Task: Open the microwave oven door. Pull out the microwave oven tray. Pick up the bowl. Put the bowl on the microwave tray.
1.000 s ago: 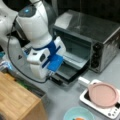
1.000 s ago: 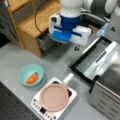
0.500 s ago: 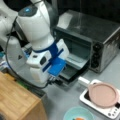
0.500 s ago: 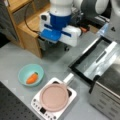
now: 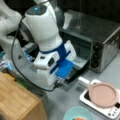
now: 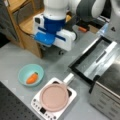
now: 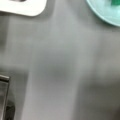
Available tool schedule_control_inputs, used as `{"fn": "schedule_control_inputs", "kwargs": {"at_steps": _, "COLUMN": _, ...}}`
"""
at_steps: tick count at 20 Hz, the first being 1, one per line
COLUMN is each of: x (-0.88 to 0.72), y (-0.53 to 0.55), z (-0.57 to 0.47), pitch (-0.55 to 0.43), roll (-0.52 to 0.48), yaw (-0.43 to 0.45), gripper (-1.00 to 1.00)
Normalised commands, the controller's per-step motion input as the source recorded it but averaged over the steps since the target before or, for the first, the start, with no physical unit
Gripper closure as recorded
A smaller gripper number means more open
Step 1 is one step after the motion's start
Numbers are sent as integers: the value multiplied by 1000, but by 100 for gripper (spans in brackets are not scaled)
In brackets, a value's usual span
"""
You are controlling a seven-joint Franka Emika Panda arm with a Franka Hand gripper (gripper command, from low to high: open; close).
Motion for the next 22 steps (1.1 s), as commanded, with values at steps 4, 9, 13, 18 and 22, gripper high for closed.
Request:
{"fn": "schedule_control_inputs", "kwargs": {"at_steps": 4, "x": 406, "y": -353, "z": 113, "pitch": 228, "roll": -38, "yaw": 101, "gripper": -100}}
{"fn": "schedule_control_inputs", "kwargs": {"at_steps": 9, "x": 390, "y": -408, "z": 115, "pitch": 213, "roll": -11, "yaw": 160, "gripper": -100}}
{"fn": "schedule_control_inputs", "kwargs": {"at_steps": 13, "x": 394, "y": -349, "z": 124, "pitch": 204, "roll": 17, "yaw": 146, "gripper": -100}}
{"fn": "schedule_control_inputs", "kwargs": {"at_steps": 18, "x": 349, "y": -308, "z": 137, "pitch": 200, "roll": 39, "yaw": 126, "gripper": -100}}
{"fn": "schedule_control_inputs", "kwargs": {"at_steps": 22, "x": 330, "y": -331, "z": 143, "pitch": 198, "roll": 57, "yaw": 125, "gripper": -100}}
